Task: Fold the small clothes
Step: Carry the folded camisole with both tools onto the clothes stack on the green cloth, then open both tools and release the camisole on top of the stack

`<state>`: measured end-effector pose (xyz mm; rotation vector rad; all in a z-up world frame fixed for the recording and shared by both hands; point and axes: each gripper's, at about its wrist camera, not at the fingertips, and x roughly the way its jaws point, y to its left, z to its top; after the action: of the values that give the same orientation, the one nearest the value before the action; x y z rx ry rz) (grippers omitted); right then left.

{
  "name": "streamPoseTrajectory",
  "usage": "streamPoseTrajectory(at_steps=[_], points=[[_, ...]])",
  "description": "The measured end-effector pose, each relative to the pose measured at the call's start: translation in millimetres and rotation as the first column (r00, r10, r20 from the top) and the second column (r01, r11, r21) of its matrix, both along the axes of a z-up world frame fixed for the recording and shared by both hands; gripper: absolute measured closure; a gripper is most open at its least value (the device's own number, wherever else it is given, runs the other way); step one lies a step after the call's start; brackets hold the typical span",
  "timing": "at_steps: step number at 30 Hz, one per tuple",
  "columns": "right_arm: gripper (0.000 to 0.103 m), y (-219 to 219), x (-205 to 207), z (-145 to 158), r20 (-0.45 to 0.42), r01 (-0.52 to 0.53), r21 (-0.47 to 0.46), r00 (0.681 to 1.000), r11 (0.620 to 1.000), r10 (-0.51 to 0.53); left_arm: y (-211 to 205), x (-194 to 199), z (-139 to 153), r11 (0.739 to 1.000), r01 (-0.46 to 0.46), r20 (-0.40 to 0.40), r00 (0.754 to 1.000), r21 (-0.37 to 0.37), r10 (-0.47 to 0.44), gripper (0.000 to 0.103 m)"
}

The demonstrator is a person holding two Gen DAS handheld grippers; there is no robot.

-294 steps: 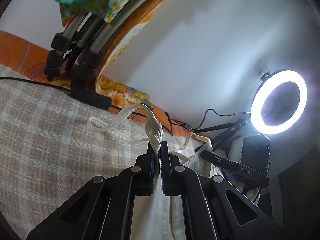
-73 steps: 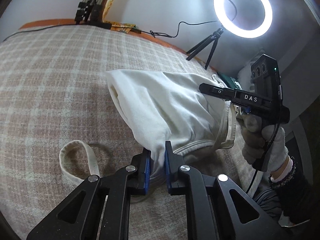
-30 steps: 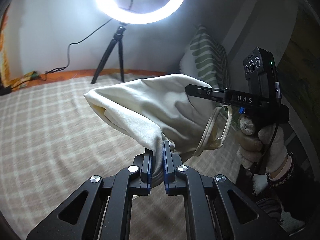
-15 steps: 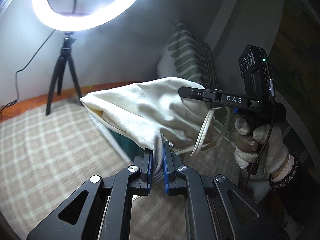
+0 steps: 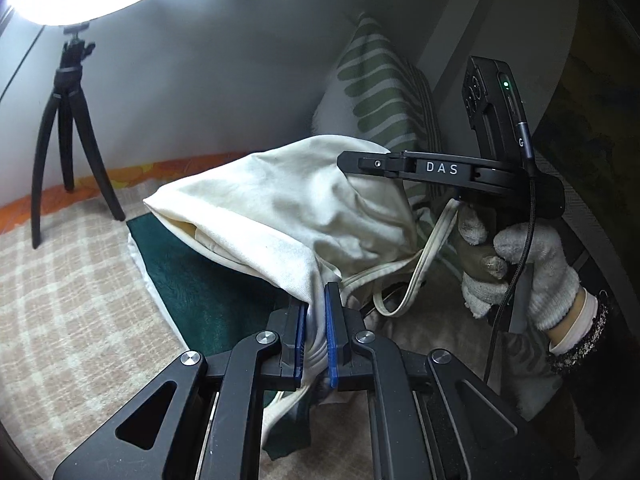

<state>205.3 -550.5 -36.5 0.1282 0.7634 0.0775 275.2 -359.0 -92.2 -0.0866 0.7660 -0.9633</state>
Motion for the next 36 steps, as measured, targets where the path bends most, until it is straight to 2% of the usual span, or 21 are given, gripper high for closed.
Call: streamPoseTrajectory(at_steps=[5,9,12,14,16,18,19,20,28,31,34,36], points=[[0.098,-5.8,18.4,-25.5,-0.036,-0.009,-0.009,0.999,1.000,0.009,-3.5,7.6,-16.4,0.999,-0.001,-0.033,0.999,0.034,0.002,0.096],[0.095,-18.1,27.6,-38.2,-0.054,0.014,0.019,0.998,1.000,-0.013,-4.3,7.5,-19.2,0.998,0.002,-0.026,1.000,0.059,0.000,0.096],[0.083,-27.4,34.6,-44.7,-0.081,0.105,-0.057,0.991,0.993,-0.110,-1.8,7.3,-21.3,0.997,-0.009,-0.027,1.000,0.073,0.011,0.096],[0.081,-31.6,37.7,-48.6,-0.111,0.180,-0.158,0.974,0.971,-0.199,-0.2,7.9,-22.7,0.997,-0.013,-0.046,0.999,0.082,0.017,0.093],[0.081,-32.3,37.9,-50.0,-0.124,0.207,-0.217,0.964,0.954,-0.237,4.4,5.7,-23.1,0.996,-0.024,-0.062,0.998,0.090,0.030,0.091],[0.080,-32.0,33.2,-46.2,-0.110,0.219,-0.228,0.962,0.949,-0.248,13.4,2.3,-23.0,0.996,-0.026,-0.092,0.995,0.079,0.033,0.084],[0.079,-30.9,29.6,-42.8,-0.096,0.228,-0.236,0.962,0.945,-0.256,18.2,0.6,-22.4,0.997,-0.034,-0.099,0.994,0.075,0.041,0.076],[0.078,-28.7,26.1,-39.2,-0.080,0.231,-0.239,0.963,0.943,-0.257,24.0,-1.9,-21.2,0.996,-0.044,-0.101,0.994,0.073,0.051,0.072],[0.071,-3.3,16.2,-26.6,-0.047,0.173,-0.218,0.981,0.960,-0.188,46.2,-15.7,-8.4,0.993,-0.061,-0.063,0.996,0.097,0.067,0.071],[0.068,5.0,10.7,-25.4,-0.045,0.166,-0.213,0.983,0.963,-0.179,51.1,-20.0,-2.1,0.993,-0.068,-0.044,0.996,0.094,0.073,0.063],[0.061,12.3,3.6,-23.2,-0.041,0.169,-0.212,0.983,0.963,-0.181,53.4,-26.8,4.8,0.993,-0.069,-0.017,0.997,0.100,0.071,0.059],[0.054,17.0,-3.4,-19.7,-0.033,0.172,-0.205,0.983,0.964,-0.182,56.5,-31.7,9.0,0.992,-0.070,-0.012,0.997,0.101,0.071,0.058]])
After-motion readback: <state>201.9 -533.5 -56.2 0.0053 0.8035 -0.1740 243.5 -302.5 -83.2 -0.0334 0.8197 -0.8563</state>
